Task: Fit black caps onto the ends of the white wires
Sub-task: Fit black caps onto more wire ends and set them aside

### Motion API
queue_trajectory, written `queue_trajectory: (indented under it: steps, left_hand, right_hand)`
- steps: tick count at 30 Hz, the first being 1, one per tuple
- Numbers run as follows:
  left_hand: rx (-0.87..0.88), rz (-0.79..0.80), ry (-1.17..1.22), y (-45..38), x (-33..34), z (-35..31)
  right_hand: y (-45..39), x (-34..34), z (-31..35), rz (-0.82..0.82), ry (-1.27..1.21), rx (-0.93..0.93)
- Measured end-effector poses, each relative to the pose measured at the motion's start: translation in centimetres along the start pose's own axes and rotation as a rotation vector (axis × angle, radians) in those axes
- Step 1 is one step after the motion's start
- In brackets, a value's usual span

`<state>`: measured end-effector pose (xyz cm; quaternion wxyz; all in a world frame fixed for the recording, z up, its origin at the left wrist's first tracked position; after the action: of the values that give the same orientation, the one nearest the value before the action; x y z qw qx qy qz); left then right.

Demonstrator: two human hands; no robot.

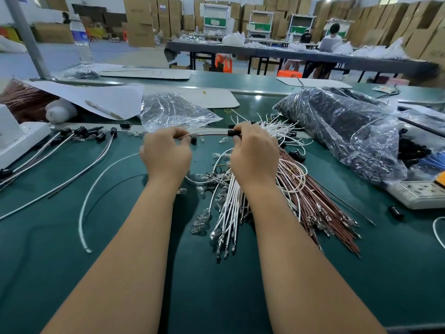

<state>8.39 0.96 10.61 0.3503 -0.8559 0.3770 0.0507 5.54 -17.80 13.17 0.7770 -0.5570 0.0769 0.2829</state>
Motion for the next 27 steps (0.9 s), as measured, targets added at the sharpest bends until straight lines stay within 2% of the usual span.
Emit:
queue_trajectory:
  steps: [2,3,5,8,10,18,23,25,27]
  left_hand:
    - [0.021,-0.079,-0.274,-0.3,-1.1,0.8]
    - [0.052,-0.089,-0.324,-0.2,-1.3,0.8]
    - [0.173,-0.09,-0.268,0.2,-1.1,-0.7]
    - [0.447,-0.009,-0.1,1.8,-0.1,-4.4]
    - [0.526,0.06,-0.016,2.7,0.6,-5.6]
    - [0.441,0.122,0.05,2.0,1.2,-4.5]
    - [0.346,0.021,-0.078,0.5,0.0,-2.0]
    - [0.363,0.028,-0.118,0.7,0.1,-2.1]
    - [0.404,0.091,-0.021,1.4,0.8,-3.1]
  right_hand:
    - [0.1,0.2,0.0,0.03,0.078,-0.024]
    - [0.3,0.4,0.2,0.049,0.082,-0.036]
    - [0.4,0.7,0.7,0.084,0.043,-0.044]
    - [0.7,1.3,1.4,0.152,-0.12,-0.022]
    - [0.9,1.5,1.9,0.188,-0.195,-0.03]
    - [0.9,1.7,1.8,0.172,-0.127,-0.063]
    - [0.6,1.3,0.8,0.137,-0.159,-0.005]
    - [0.8,1.7,1.1,0.163,-0.188,-0.011]
    - [1.0,1.9,1.2,0.18,-0.252,0.005]
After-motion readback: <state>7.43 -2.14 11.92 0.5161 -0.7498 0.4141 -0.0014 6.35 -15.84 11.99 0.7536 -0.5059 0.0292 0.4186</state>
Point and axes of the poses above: each hand's wrist, its own y-axis away from the middle knuckle, its own x-axis out of the palm, z = x × y, the point moved 9 cm from there along -y, towards the middle knuckle, and after that the axes turned 13 degrees about -z, right-handed, at the moved point
